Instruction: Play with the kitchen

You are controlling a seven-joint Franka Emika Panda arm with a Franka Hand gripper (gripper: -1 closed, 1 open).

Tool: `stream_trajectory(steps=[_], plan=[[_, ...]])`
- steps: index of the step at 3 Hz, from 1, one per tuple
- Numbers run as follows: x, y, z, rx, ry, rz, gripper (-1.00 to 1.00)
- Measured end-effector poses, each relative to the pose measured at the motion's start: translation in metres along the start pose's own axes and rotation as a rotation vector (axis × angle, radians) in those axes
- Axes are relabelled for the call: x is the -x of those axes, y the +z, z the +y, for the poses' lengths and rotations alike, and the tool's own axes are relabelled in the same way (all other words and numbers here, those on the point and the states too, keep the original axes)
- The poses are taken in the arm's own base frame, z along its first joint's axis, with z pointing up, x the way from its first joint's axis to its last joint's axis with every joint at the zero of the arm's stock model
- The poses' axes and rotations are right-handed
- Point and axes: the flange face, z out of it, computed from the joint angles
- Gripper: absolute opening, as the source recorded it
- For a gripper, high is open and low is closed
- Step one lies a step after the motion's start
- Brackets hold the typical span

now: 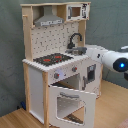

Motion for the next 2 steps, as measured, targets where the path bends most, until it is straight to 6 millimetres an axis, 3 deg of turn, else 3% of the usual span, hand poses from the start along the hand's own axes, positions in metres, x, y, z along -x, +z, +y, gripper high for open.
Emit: stream_trajectory(steps=[2], plan=[[-0.0173, -0.0117, -0.0072, 0.209, -0.057, -0.047, 1.0]])
